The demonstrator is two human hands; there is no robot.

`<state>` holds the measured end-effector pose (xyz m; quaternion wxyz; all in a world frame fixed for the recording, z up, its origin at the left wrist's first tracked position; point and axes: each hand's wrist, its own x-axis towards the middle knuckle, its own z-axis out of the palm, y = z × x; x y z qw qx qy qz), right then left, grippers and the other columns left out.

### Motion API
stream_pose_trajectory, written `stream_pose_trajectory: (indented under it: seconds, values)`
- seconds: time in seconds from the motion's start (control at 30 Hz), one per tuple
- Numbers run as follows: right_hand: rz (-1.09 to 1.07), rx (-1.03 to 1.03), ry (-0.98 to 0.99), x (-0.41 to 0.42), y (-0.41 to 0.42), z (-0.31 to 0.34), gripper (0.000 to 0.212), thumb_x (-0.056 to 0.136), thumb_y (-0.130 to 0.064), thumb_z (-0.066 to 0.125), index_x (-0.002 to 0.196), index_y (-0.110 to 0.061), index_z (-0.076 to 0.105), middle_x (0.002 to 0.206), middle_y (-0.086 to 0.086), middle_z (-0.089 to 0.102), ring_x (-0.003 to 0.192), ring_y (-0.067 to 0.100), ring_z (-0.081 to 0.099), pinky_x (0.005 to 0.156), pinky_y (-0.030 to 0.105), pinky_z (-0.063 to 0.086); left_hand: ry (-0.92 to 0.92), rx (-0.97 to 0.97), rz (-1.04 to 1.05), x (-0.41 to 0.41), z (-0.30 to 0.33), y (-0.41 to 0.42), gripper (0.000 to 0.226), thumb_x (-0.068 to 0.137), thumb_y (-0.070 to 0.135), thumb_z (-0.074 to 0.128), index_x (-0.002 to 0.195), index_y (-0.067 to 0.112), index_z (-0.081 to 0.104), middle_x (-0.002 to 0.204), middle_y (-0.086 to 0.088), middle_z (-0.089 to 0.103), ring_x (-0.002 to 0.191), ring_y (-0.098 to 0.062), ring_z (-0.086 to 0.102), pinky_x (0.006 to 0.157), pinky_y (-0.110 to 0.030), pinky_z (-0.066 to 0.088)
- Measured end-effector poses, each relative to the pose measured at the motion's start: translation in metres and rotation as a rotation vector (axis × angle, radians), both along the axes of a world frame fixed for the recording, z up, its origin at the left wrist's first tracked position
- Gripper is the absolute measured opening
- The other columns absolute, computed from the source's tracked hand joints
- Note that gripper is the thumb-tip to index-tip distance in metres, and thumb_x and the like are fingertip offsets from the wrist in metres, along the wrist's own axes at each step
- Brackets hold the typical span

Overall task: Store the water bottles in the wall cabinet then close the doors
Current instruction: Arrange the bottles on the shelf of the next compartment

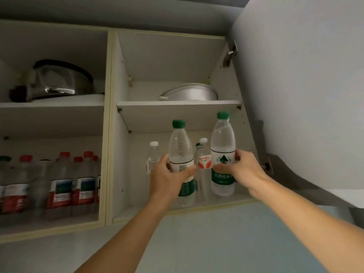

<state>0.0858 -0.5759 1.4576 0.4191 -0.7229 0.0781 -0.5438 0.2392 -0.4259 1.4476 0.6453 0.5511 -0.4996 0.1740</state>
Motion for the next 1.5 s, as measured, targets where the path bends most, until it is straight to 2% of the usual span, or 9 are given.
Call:
stream_pose_trajectory:
  seconds: [0.07,0.27,0.57,0.8,1.0,1.17,1.23,1.33,1.5]
  values:
    - [-0.02,-0.004,0.063,0.01,-0.014,0.003,0.041,0.073,-0.016,0.089,0.103,-0.029,0.064,0.101,-0.004,0.074,0.093,0.015,0.069,0.082,0.039,0.057,0.031,0.053,0.015,0.006,0.003,-0.014,0.04,0.073,0.039,0.087,0.102,0.036,0.059,0.096,0.017,0.068,0.085,0.001,0.063,0.062,-0.015,0.045]
    - [-0.051,-0.009,0.1,0.041,-0.051,-0.009,0.041,0.076,-0.016,0.086,0.11,-0.024,0.064,0.103,-0.001,0.073,0.092,0.015,0.071,0.08,0.038,0.06,0.127,0.152,0.014,0.024,0.009,-0.044,0.031,0.08,0.04,0.082,0.096,0.034,0.057,0.094,0.016,0.064,0.083,0.001,0.06,0.061,-0.017,0.045]
    - [-0.034,-0.117,0.123,0.065,-0.083,-0.021,0.039,0.082,-0.029,0.082,0.115,-0.031,0.061,0.101,-0.011,0.073,0.083,0.005,0.073,0.063,0.022,0.059,0.152,0.403,0.095,0.053,0.023,-0.06,0.046,0.083,0.045,0.078,0.12,0.023,0.061,0.111,0.004,0.068,0.104,-0.02,0.067,0.091,-0.044,0.059]
    - [-0.119,-0.101,0.146,0.079,-0.1,-0.023,0.039,0.084,-0.029,0.079,0.116,-0.028,0.057,0.099,-0.011,0.068,0.086,0.005,0.068,0.062,0.02,0.054,0.13,0.444,0.141,0.056,0.027,-0.088,0.025,0.086,0.043,0.075,0.096,0.026,0.06,0.092,0.005,0.067,0.081,-0.011,0.063,0.085,-0.038,0.059]
    - [-0.186,-0.095,0.121,0.086,-0.103,-0.025,0.033,0.085,-0.031,0.078,0.103,-0.039,0.052,0.089,-0.021,0.062,0.08,-0.002,0.062,0.057,0.016,0.045,0.13,0.405,0.217,0.053,0.025,-0.117,0.042,0.087,0.045,0.074,0.115,0.016,0.064,0.11,-0.005,0.071,0.09,-0.018,0.068,0.073,-0.029,0.054]
    - [-0.196,-0.087,0.145,0.084,-0.096,-0.024,0.036,0.088,-0.029,0.075,0.118,-0.028,0.055,0.101,-0.008,0.067,0.089,0.01,0.065,0.068,0.024,0.049,0.098,0.405,0.251,0.044,0.017,-0.119,0.039,0.092,0.04,0.07,0.121,0.014,0.062,0.117,-0.007,0.07,0.093,-0.018,0.066,0.058,-0.02,0.043]
    - [-0.205,-0.089,0.185,0.08,-0.091,-0.023,0.039,0.089,-0.027,0.075,0.122,-0.024,0.054,0.112,-0.001,0.067,0.098,0.017,0.064,0.079,0.034,0.054,0.038,0.416,0.26,0.046,0.011,-0.11,0.041,0.092,0.035,0.071,0.126,0.015,0.06,0.123,-0.006,0.068,0.103,-0.019,0.067,0.062,-0.018,0.042]
    - [-0.424,-0.192,0.22,0.077,-0.083,-0.023,0.064,0.09,-0.027,0.073,0.144,-0.015,0.041,0.136,0.015,0.051,0.125,0.034,0.049,0.102,0.055,0.048,-0.066,0.354,0.296,0.05,0.01,-0.081,0.044,0.09,0.04,0.073,0.125,0.018,0.057,0.109,0.002,0.067,0.087,-0.009,0.062,0.066,-0.022,0.045]
    - [-0.557,-0.626,-0.098,0.082,-0.043,-0.019,0.056,0.095,-0.02,0.065,0.146,-0.014,0.042,0.143,0.009,0.041,0.132,0.027,0.037,0.101,0.038,0.042,-0.297,0.129,0.586,0.073,0.015,-0.032,0.061,0.087,0.043,0.074,0.138,0.022,0.047,0.13,0.001,0.054,0.111,-0.017,0.056,0.091,-0.035,0.053]
